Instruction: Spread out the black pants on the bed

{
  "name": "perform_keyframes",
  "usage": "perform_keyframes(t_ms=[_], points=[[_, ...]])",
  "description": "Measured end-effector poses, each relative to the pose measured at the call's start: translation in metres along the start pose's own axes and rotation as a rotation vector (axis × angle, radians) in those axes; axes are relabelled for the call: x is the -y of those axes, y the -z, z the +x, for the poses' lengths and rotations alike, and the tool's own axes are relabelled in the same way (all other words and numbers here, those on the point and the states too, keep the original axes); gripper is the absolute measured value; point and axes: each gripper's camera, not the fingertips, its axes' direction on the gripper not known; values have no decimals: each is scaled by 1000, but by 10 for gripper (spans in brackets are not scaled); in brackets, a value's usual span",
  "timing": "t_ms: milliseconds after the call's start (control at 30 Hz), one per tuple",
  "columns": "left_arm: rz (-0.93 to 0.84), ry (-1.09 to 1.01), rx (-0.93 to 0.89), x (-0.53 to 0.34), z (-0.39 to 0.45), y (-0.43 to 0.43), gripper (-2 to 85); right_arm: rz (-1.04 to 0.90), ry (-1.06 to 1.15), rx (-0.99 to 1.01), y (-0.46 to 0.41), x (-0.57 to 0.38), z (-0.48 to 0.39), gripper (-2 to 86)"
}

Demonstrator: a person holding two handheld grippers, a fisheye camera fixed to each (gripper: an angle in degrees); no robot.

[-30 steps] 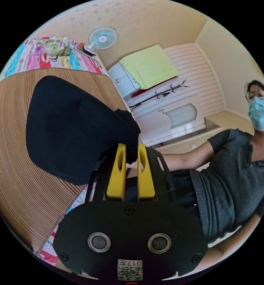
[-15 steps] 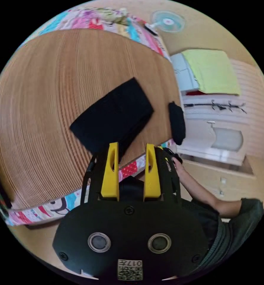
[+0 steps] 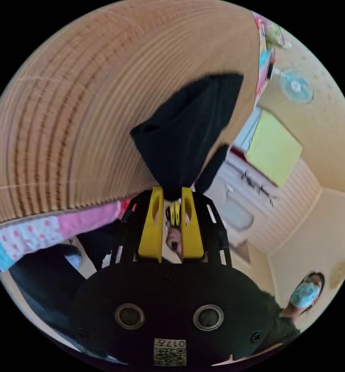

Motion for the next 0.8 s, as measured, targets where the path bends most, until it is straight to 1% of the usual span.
perform_keyframes(t_ms=[33,67,100,133,167,200,233,267,367,433,500,533,600,667,700,767,800], points=[[-192,-100,29,-7,18,-34,36,57,3,8,13,-3,6,10],[-307,-194,88,-21,35,-58,41,124,0,21,26,-8,14,12],[-335,-224,138,-28,43,-65,58,156,-5,33,32,-11,19,14],[-332,-259,253,-41,53,-70,95,206,-24,63,41,-16,30,19],[-266,-278,352,-48,60,-61,135,237,-39,96,47,-20,41,25],[-219,-284,389,-50,63,-54,140,247,-43,111,49,-22,46,31],[-127,-288,429,-51,65,-36,151,258,-51,133,50,-25,55,42],[-58,-275,435,-45,62,-19,152,257,-56,148,49,-27,62,59],[18,-212,440,-14,47,11,148,206,-52,164,37,-25,73,92],[46,-201,497,1,39,15,139,160,-23,159,29,-19,73,108],[-33,-176,450,12,25,-1,116,111,32,134,22,-13,68,118],[-100,-162,403,14,17,-16,84,85,69,100,19,-10,63,123],[-141,-199,371,6,16,-31,52,58,115,37,16,-5,57,134],[-264,-240,265,-10,18,-55,37,30,166,-28,12,0,54,158],[-295,-238,254,-15,19,-60,36,25,182,-26,11,1,53,163],[-425,-267,267,-42,30,-76,35,20,247,60,11,5,54,169],[-462,-276,279,-49,32,-79,37,23,262,87,11,6,55,165]])
